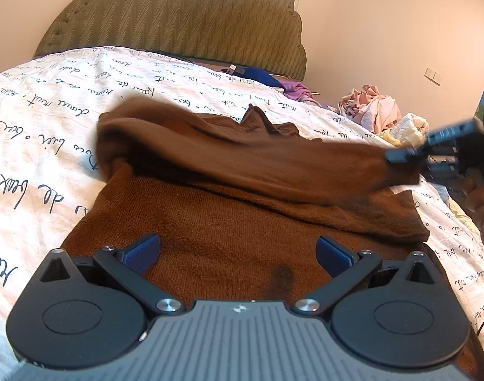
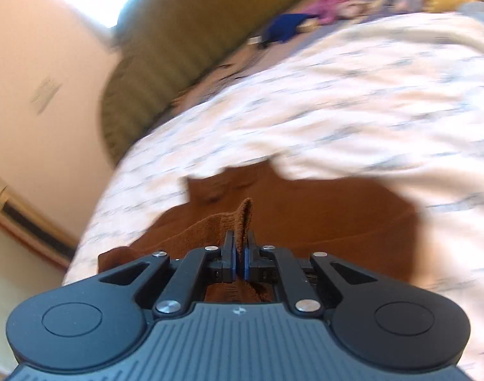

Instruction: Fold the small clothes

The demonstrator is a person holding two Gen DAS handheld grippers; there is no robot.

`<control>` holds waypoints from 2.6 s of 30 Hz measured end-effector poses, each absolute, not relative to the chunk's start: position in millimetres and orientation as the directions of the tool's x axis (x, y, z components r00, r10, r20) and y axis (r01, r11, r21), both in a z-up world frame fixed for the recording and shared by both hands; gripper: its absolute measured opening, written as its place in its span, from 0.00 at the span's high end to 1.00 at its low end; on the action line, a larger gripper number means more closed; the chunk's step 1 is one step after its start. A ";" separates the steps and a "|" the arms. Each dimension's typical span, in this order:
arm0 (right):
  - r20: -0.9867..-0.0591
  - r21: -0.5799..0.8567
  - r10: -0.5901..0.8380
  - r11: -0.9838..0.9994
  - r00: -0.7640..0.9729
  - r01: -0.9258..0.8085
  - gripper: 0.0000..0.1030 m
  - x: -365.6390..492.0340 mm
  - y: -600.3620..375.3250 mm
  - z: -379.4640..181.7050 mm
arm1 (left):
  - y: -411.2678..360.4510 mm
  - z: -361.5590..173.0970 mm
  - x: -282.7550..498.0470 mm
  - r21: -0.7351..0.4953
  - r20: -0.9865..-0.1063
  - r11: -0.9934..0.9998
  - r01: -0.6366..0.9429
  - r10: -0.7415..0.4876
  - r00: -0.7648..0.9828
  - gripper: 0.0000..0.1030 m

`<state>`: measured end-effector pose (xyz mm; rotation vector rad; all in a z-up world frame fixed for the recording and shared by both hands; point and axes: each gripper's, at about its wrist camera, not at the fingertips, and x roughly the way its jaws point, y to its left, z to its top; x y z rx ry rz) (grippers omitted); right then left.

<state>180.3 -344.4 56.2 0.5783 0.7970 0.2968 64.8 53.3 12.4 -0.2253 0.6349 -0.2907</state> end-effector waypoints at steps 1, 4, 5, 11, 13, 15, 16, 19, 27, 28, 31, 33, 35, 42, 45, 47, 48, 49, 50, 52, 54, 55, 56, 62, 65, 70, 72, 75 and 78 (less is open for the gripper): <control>-0.609 0.581 0.432 0.814 0.665 0.003 0.96 180.2 -358.1 50.6 | 53.6 12.3 64.6 -0.294 -0.548 0.935 0.197 -0.334 0.767 0.00; -0.676 0.550 0.366 0.828 0.640 0.108 0.96 176.6 -387.2 26.1 | 53.5 12.1 64.9 -0.293 -0.549 0.936 0.196 -0.333 0.767 0.00; -0.688 0.543 0.354 0.831 0.634 0.126 0.96 175.3 -391.7 20.1 | 53.5 11.9 64.9 -0.291 -0.550 0.936 0.196 -0.331 0.767 0.00; -0.705 0.522 0.343 0.843 0.621 0.127 0.96 175.3 -396.2 7.1 | 50.1 13.2 63.7 -0.263 -0.559 0.944 0.197 -0.316 0.767 0.00; -0.701 0.534 0.349 0.834 0.622 0.135 0.94 175.5 -398.3 5.9 | 51.9 21.5 64.0 -0.266 -0.555 0.943 0.199 -0.319 0.768 0.01; -0.682 0.569 0.357 0.807 0.638 0.158 0.91 164.3 -409.4 15.1 | 59.8 41.1 66.8 -0.288 -0.539 0.936 0.204 -0.335 0.773 0.01; -0.658 0.575 0.345 0.804 0.669 0.151 0.88 158.0 -411.5 23.0 | 65.8 51.3 69.8 -0.297 -0.512 0.933 0.203 -0.334 0.791 0.00; -0.595 0.514 0.274 0.852 0.756 0.096 0.51 144.8 -404.0 47.5 | 80.0 70.2 99.8 -0.246 -0.484 0.964 0.106 -0.216 0.848 0.00; -0.640 0.336 0.182 0.940 0.747 0.059 0.31 169.4 -373.5 39.0 | 102.2 25.0 192.7 -0.214 -0.691 0.968 -0.130 -0.056 0.720 0.01; -0.636 0.378 0.202 0.923 0.745 0.073 0.31 170.0 -383.2 36.1 | 105.2 22.1 190.2 -0.237 -0.679 0.963 -0.130 -0.068 0.731 0.01; -0.664 0.426 0.232 0.899 0.711 0.104 0.61 174.7 -399.0 22.2 | 99.6 20.2 191.3 -0.222 -0.664 0.971 -0.087 -0.085 0.743 0.03; -0.693 0.395 0.239 0.915 0.681 0.080 0.74 176.9 -394.5 15.3 | 94.2 19.8 193.2 -0.213 -0.662 0.975 -0.060 -0.098 0.743 0.11; -0.695 0.383 0.249 0.922 0.675 0.053 0.86 176.5 -388.4 9.6 | 86.4 20.9 196.1 -0.195 -0.660 0.981 -0.003 -0.129 0.740 0.67; -0.680 0.409 0.258 0.910 0.686 0.063 0.89 172.3 -398.7 7.2 | 69.2 22.3 201.6 0.034 -0.642 0.999 0.013 0.012 0.767 0.84; -0.663 0.442 0.272 0.894 0.697 0.072 0.84 169.4 -399.3 -1.8 | 64.6 13.7 190.0 0.102 -0.592 0.995 0.013 0.051 0.804 0.80; -0.648 0.491 0.284 0.865 0.707 0.101 0.73 162.8 -404.3 6.8 | 64.8 22.8 176.4 0.112 -0.562 0.994 0.010 0.056 0.825 0.71; -0.630 0.507 0.282 0.855 0.723 0.109 0.68 157.1 -407.8 14.1 | 66.9 29.4 168.7 0.116 -0.544 0.993 -0.002 0.065 0.836 0.66; -0.601 0.511 0.257 0.852 0.757 0.117 0.65 148.5 -410.5 23.7 | 68.2 36.3 160.0 0.125 -0.521 0.992 -0.028 0.090 0.849 0.59; -0.566 0.504 0.229 0.856 0.792 0.113 0.64 139.6 -409.9 33.8 | 67.8 43.3 150.6 0.125 -0.492 0.991 -0.053 0.109 0.864 0.53; -0.510 0.492 0.240 0.869 0.826 0.051 0.64 131.4 -396.6 47.9 | 59.7 56.3 139.2 0.080 -0.450 0.996 -0.042 0.074 0.890 0.38; -0.519 0.483 0.299 0.875 0.801 -0.013 0.64 141.7 -368.4 50.2 | 35.2 61.2 140.5 0.044 -0.457 0.999 0.022 0.001 0.890 0.17; -0.545 0.469 0.318 0.882 0.776 -0.032 0.64 151.3 -351.3 46.4 | 19.3 58.7 144.4 0.045 -0.467 0.997 0.060 -0.032 0.884 0.14; -0.571 0.443 0.321 0.895 0.755 -0.047 0.64 161.4 -333.3 39.7 | 4.5 53.8 150.5 0.056 -0.482 0.994 0.089 -0.051 0.875 0.16; -0.595 0.126 0.184 0.983 0.782 -0.136 0.66 172.7 -283.6 -8.9 | -9.8 6.8 181.7 0.052 -0.609 0.990 0.128 -0.071 0.790 0.17; -0.547 0.204 0.249 0.966 0.799 -0.162 0.66 165.7 -309.2 -17.9 | -0.1 7.0 183.9 -0.002 -0.608 0.990 0.139 -0.111 0.786 0.16; -0.585 0.189 0.169 0.980 0.793 -0.069 0.62 154.7 -294.8 3.5 | -18.0 19.2 159.9 0.137 -0.582 0.982 0.130 -0.026 0.813 0.18; -0.552 0.232 0.238 0.964 0.799 -0.127 0.60 130.6 -284.7 14.1 | -17.6 26.2 129.2 0.106 -0.579 0.975 0.193 -0.097 0.809 0.14; -0.594 0.151 0.219 0.975 0.774 -0.160 0.57 114.8 -269.1 2.4 | -22.5 16.4 107.7 0.139 -0.601 0.954 0.264 -0.130 0.789 0.08; -0.571 0.149 0.239 0.971 0.785 -0.187 0.58 110.5 -279.9 -12.7 | -8.3 12.6 111.0 0.093 -0.638 0.969 0.229 -0.118 0.761 0.10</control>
